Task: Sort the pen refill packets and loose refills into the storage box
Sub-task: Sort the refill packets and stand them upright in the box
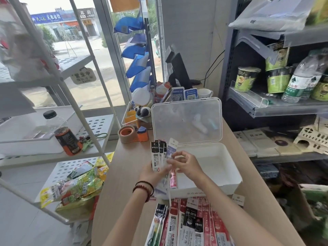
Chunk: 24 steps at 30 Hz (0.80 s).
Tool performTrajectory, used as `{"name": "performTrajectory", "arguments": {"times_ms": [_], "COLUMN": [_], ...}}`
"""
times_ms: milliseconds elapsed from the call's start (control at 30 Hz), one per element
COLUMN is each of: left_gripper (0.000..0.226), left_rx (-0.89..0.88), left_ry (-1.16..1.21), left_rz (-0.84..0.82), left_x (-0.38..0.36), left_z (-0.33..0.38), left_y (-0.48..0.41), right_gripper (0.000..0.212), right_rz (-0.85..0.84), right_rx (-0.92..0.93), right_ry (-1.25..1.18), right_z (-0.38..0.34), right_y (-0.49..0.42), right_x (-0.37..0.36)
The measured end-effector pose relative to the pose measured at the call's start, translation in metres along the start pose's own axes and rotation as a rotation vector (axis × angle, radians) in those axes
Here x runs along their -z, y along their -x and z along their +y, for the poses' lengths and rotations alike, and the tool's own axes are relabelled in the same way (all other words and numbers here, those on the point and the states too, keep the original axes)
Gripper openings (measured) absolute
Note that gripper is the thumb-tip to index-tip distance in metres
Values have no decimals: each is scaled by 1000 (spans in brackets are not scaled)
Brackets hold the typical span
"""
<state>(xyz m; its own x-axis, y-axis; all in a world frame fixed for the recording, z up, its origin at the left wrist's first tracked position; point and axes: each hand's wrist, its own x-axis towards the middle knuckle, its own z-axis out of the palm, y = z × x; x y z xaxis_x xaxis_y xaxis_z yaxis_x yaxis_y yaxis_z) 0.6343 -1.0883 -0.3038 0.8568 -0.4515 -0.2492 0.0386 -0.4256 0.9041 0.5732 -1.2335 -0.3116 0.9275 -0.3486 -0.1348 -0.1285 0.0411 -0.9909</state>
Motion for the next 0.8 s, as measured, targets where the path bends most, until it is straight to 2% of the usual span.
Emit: {"name": "performTrajectory", "arguments": {"times_ms": [233,400,500,600,700,800], "left_gripper": [41,23,19,22,26,22], "left_rx": [8,-7,-17,0,-15,-14], "left_ry": [81,133,174,149,89,99], "left_rz": [-61,-48,-8,22,56,60], "left_x": [-16,-18,-19,-23,-27,-27], "left_z": [8,2,3,4,5,4], "left_y": [-17,-18,-16,-18,-19,-20], "right_gripper": [29,43,44,44,44,46], "right_rz": [159,233,202,90,62,60], "right_rx": [53,-5,-112,-199,-170,-113], "right_ry": [-13,115,272,457,661,706], "right_z": [1,19,29,38,38,34], "right_y": [-3,-2,-4,-8,-11,-13], "right_x": [26,47,58,56,53,54]}}
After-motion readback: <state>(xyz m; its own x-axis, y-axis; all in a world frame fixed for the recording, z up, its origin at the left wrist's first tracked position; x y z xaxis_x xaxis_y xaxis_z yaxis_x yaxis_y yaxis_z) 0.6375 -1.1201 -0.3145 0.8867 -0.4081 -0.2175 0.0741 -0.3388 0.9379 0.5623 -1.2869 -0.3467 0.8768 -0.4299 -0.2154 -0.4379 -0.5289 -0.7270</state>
